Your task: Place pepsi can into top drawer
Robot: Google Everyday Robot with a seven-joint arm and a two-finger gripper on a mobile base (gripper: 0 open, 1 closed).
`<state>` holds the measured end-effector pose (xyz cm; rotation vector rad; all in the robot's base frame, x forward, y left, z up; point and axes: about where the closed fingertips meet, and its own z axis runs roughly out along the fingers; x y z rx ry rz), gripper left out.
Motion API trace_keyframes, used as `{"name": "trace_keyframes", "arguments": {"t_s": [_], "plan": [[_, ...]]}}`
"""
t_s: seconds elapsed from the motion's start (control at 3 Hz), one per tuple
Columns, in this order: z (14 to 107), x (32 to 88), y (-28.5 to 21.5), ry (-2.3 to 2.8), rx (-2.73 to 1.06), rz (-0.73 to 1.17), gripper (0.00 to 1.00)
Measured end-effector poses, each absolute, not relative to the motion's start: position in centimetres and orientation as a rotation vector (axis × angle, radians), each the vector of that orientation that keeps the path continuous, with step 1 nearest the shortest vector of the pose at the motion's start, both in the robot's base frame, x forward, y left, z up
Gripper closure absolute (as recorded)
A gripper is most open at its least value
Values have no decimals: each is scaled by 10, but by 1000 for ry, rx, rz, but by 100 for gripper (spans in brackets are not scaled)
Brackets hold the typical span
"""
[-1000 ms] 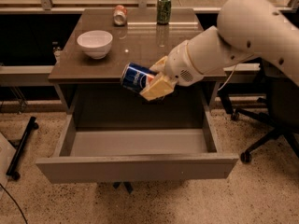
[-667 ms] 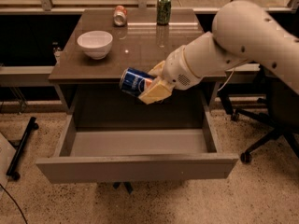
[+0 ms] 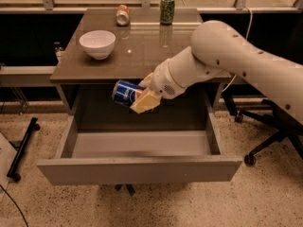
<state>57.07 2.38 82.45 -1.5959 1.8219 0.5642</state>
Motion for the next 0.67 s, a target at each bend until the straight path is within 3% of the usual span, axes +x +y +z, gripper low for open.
{"name": "trace_keyframes", "arguments": {"t_s": [0.67], "plan": [[742, 592, 44, 1918, -1573, 644, 100]]}}
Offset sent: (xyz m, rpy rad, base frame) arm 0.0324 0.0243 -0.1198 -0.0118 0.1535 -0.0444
